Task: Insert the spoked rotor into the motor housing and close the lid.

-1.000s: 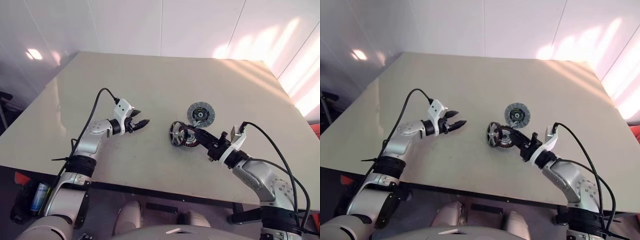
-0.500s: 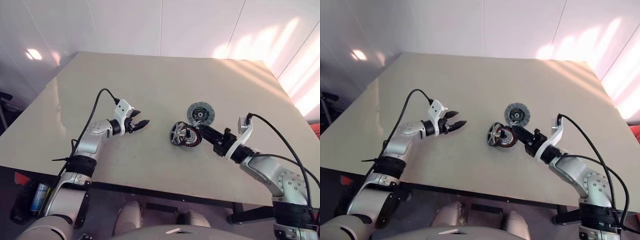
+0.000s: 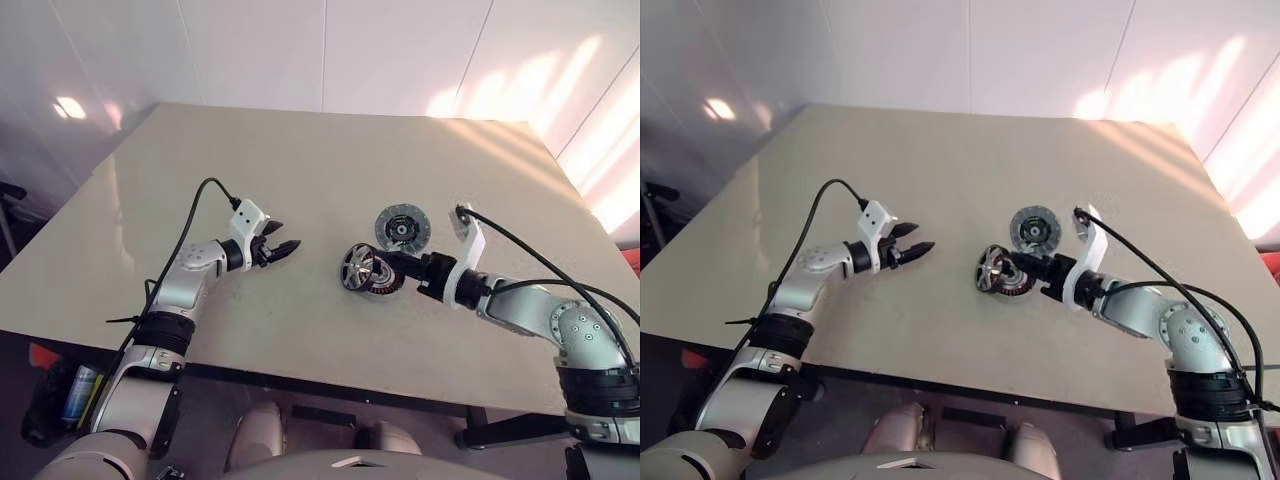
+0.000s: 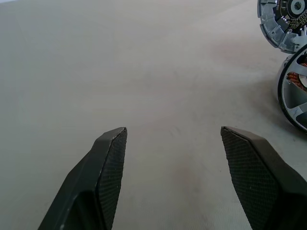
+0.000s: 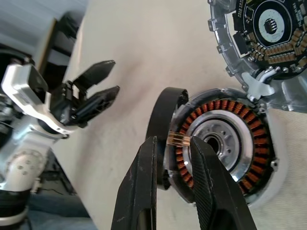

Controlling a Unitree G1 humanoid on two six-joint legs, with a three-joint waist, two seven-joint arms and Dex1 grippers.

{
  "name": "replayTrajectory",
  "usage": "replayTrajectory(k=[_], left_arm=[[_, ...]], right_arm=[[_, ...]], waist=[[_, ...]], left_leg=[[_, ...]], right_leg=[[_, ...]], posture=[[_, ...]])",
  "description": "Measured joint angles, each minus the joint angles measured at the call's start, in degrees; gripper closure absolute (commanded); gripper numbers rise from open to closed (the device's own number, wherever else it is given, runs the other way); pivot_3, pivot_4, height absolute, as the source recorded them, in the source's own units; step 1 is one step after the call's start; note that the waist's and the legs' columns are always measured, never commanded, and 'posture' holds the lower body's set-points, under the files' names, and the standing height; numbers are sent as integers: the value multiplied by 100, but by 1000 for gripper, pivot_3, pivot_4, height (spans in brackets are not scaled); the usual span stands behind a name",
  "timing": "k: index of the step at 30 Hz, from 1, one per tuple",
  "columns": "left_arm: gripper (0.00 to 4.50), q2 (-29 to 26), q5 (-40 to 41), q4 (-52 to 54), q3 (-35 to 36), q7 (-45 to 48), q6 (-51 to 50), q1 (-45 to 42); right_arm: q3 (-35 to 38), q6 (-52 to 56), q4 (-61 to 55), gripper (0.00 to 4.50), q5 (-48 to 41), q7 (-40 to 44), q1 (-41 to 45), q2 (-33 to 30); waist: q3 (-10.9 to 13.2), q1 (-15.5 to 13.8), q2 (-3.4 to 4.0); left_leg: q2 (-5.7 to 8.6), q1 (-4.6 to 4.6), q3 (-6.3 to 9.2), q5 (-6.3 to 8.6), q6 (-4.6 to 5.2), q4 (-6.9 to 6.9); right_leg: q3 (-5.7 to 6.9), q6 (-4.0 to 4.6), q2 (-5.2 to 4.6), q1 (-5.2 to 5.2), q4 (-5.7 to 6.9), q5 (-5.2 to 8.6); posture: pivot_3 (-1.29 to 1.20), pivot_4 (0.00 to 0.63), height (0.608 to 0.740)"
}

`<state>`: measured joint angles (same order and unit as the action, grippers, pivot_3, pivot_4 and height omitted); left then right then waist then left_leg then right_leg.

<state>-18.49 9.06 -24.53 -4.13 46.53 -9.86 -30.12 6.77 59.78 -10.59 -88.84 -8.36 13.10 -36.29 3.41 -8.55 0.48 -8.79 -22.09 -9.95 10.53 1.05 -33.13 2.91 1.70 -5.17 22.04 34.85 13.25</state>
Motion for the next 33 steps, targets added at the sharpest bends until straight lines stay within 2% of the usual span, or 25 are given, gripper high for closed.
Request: replayTrajectory(k=[6,26,33], left_arm=[[1163,1,0,0,1,-33,11,2],[1163,7,-2,-276,4,-54,306,32],[1163,8,-1,-267,4,-66,308,105]], right_arm=[[-76,151,-157,3315,315,158,159,-20],[-174,464,-328,3315,364,128,308,212],[-324,562,-329,3315,775,228,318,241]], waist=[[0,0,0],[0,0,0],[0,1,0]], left_leg=[[0,0,0,0,1,-1],[-1,3,0,0,1,-4],[-1,4,0,0,0,-4]], right_leg=[[0,1,0,0,0,0],[-1,3,0,-2,5,-1],[-1,3,0,-3,5,-1]], posture=[[0,0,740],[0,0,740],[0,0,740]])
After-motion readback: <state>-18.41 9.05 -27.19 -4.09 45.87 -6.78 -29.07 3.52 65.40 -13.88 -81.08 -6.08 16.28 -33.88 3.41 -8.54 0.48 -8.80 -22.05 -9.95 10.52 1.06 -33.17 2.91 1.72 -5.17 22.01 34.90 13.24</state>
